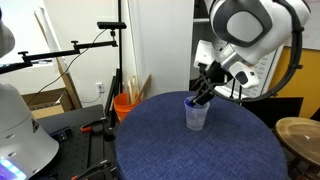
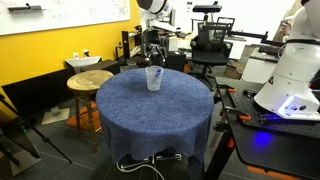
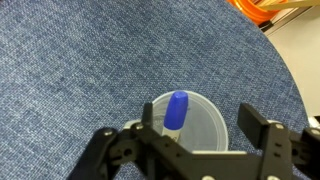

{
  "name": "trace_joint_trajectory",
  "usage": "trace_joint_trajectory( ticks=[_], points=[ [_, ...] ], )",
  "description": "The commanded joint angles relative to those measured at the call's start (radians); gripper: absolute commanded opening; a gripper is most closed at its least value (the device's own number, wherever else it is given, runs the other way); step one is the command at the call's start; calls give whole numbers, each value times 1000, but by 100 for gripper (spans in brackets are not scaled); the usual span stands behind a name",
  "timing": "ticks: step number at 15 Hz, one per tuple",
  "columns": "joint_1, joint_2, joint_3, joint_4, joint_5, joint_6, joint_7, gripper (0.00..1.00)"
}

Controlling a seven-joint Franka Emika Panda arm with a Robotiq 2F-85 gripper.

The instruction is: Take the marker out of the cup and put it on the table

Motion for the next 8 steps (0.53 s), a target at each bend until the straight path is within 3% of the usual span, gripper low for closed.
trace_joint_trajectory(
  ticks=[1, 8],
  points=[
    [-24, 16, 8, 35, 27, -41, 38, 76],
    [-39, 51, 9, 38, 28, -40, 41, 80]
  ],
)
